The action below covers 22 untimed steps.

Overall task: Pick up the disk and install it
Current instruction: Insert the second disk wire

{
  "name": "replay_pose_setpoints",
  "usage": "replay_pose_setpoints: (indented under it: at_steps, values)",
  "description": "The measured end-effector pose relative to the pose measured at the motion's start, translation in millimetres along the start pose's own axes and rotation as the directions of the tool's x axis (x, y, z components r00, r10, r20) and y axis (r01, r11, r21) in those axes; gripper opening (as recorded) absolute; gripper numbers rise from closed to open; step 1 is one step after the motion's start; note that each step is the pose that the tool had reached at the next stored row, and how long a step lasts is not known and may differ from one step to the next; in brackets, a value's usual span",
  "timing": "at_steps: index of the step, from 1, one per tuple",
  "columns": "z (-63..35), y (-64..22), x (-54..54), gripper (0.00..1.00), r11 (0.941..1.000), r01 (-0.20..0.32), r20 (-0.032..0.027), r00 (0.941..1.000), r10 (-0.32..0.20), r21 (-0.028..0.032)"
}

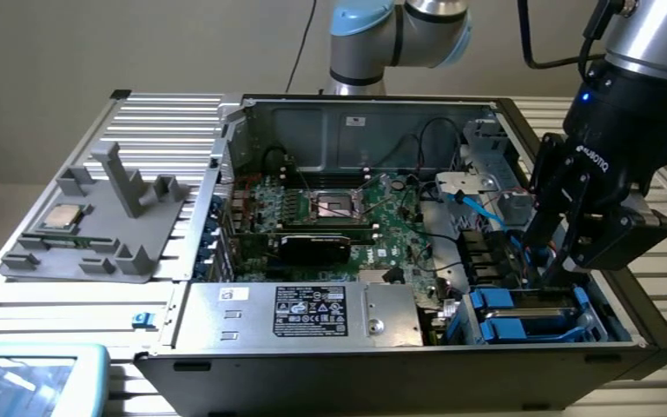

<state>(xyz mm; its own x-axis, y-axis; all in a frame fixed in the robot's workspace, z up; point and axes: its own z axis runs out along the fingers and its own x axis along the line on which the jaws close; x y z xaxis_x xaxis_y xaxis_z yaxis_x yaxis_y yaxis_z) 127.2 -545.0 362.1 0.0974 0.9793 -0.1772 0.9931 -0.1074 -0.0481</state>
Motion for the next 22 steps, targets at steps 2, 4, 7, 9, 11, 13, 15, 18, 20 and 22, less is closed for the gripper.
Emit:
replay_pose_setpoints:
  at_steps: [2, 4, 7, 9, 11, 13, 15, 18, 20, 22]
  values:
    - [0.0, 0.3, 0.0, 0.56, 1.0000, 0.000, -0.0010, 1.0000, 0.000, 0.0000]
    - [0.0, 0.4, -0.1, 0.56, 1.0000, 0.000, -0.0012, 1.0000, 0.000, 0.0000]
    - [0.2, 0.7, -1.1, 0.56, 1.0000, 0.000, -0.0012, 1.0000, 0.000, 0.0001]
    - [0.2, 0.9, -2.1, 0.56, 1.0000, 0.000, -0.0011, 1.0000, 0.000, 0.0001]
    - [-0.2, 1.1, -2.3, 0.56, 1.0000, 0.000, -0.0011, 1.0000, 0.000, 0.0001]
    - [-2.0, 1.0, -2.7, 0.56, 1.0000, 0.000, -0.0009, 1.0000, 0.000, 0.0001]
    - [-4.6, 1.1, -3.1, 0.56, 1.0000, 0.000, -0.0005, 1.0000, 0.000, 0.0000]
    - [-6.1, 1.1, -3.6, 0.56, 1.0000, 0.000, -0.0007, 1.0000, 0.000, 0.0000]
    - [-6.3, 1.1, -4.1, 0.56, 1.0000, 0.000, -0.0005, 1.0000, 0.000, 0.0000]
    - [-6.1, 1.2, -5.2, 0.56, 1.0000, 0.000, -0.0004, 1.0000, 0.000, 0.0000]
